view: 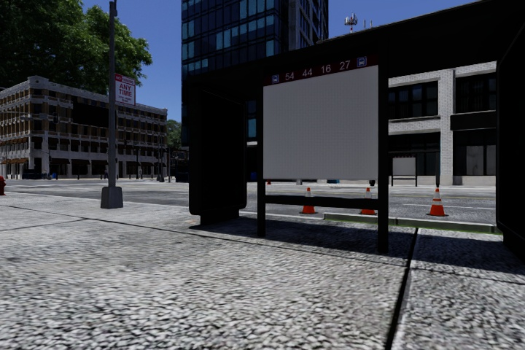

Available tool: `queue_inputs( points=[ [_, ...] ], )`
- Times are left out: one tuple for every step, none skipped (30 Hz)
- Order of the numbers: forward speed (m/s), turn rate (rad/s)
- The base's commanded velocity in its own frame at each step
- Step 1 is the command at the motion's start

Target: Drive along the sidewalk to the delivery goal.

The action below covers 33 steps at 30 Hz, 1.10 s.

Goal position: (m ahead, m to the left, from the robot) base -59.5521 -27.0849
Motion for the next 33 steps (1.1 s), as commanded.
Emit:
queue_inputs(
  points=[
    [0.00,0.00],
    [0.00,0.00],
    [0.00,0.00],
    [0.00,0.00],
    [0.00,0.00],
    [0.00,0.00],
    [0.00,0.00],
    [0.00,0.00],
    [0.00,0.00],
    [0.00,0.00],
    [0.00,0.00],
    [0.00,0.00],
    [0.00,0.00],
    [0.00,0.00],
    [0.00,0.00],
    [0.00,0.00],
    [0.00,0.00],
    [0.00,0.00],
    [0.00,0.00],
    [0.00,0.00],
    [0.00,0.00],
    [0.00,0.00],
    [0.00,0.00],
    [0.00,0.00],
    [0.00,0.00],
    [0.00,0.00],
    [0.00,0.00],
    [0.00,0.00],
    [0.00,0.00],
    [0.00,0.00],
    [0.00,-0.08],
    [0.00,-0.08],
    [0.00,-0.21]
  ],
)
